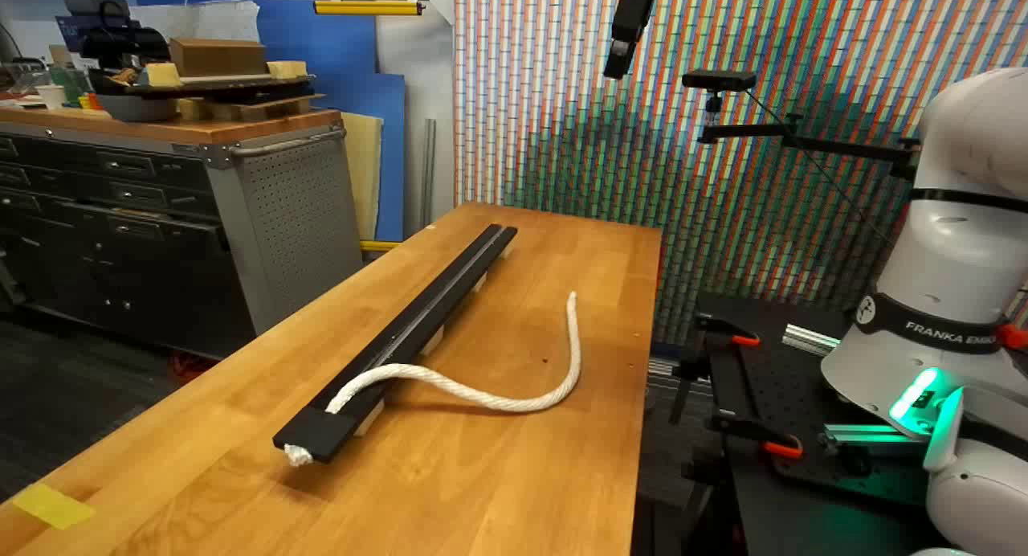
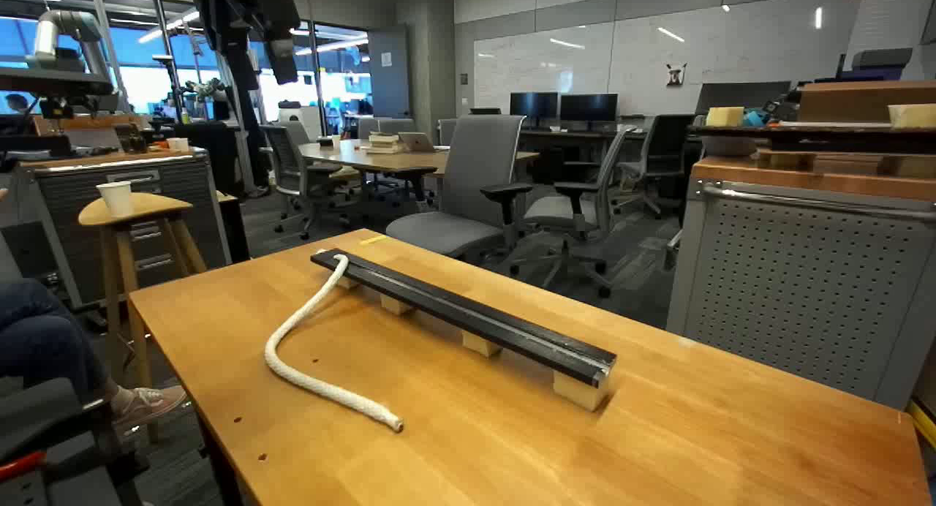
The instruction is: Put the rope on the skate then press on it
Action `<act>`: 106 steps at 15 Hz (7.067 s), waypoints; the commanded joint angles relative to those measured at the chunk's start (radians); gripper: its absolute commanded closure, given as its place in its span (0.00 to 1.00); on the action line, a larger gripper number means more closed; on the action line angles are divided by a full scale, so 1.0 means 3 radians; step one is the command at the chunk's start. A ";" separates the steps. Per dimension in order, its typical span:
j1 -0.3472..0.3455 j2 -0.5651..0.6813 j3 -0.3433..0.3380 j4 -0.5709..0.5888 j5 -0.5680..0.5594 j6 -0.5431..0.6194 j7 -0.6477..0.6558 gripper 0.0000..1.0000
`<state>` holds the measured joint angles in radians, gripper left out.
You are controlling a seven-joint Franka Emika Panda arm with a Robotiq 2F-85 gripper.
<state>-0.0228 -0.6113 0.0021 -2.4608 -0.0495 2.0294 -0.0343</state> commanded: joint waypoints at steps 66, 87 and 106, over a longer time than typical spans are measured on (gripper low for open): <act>-0.0366 0.1816 -0.0041 0.0011 0.0515 0.1353 0.1878 0.00; -0.0329 0.2838 -0.0350 0.0475 0.0775 0.1453 0.2243 0.00; -0.0316 0.2830 -0.0453 0.0189 0.1183 0.1567 0.2224 0.00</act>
<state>-0.1280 0.2341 -0.1105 -2.3806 0.2773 2.4708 0.6056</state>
